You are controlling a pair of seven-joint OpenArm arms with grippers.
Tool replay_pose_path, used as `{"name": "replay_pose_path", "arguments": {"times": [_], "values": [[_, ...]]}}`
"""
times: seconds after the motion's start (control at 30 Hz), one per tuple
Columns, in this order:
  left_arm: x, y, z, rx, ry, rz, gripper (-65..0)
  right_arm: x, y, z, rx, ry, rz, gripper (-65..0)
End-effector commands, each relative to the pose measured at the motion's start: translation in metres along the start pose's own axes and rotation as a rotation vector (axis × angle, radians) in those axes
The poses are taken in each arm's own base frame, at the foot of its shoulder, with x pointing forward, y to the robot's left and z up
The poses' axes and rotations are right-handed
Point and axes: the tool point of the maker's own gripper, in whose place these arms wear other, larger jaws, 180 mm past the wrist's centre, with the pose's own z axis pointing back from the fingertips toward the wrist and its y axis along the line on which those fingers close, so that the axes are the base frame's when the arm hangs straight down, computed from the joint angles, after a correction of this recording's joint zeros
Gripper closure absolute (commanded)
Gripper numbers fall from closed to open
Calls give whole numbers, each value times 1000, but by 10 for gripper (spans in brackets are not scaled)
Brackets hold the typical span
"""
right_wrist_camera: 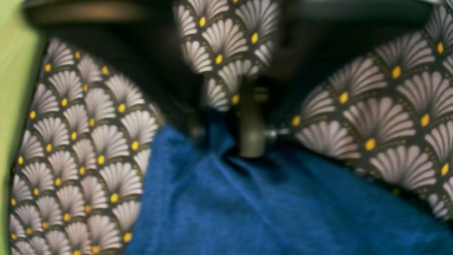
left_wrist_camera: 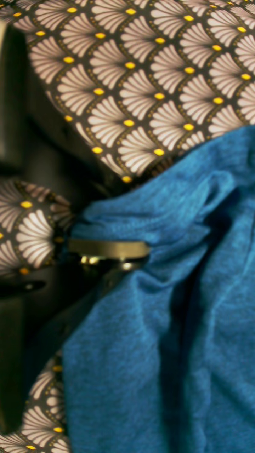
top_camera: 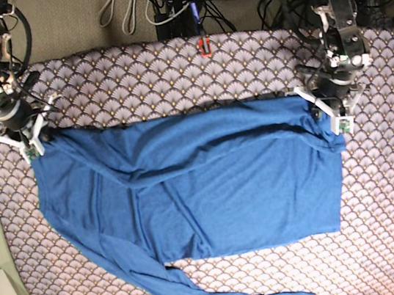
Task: Fold the T-shirt properly
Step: 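Pull both held corners back toward the robot, stretching the shirt flat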
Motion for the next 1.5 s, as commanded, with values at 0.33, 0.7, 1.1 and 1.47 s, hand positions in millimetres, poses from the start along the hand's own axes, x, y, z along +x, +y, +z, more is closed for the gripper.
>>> {"name": "replay_pose_path", "arguments": {"times": [0.33, 0.7, 1.1, 1.47], "values": [[-2, 23, 14, 57, 25, -67, -3, 9, -9, 25, -36, -32, 81, 0], [-12, 28, 30, 69, 33, -109, -3, -12, -7, 55, -57, -3, 102, 0], [-12, 46, 53, 118, 11, -122, -3, -45, -12, 75, -71, 17, 87, 0], [-40, 41, 72, 109, 64, -152, -3, -66, 6, 93, -27, 39, 105, 0]]}}
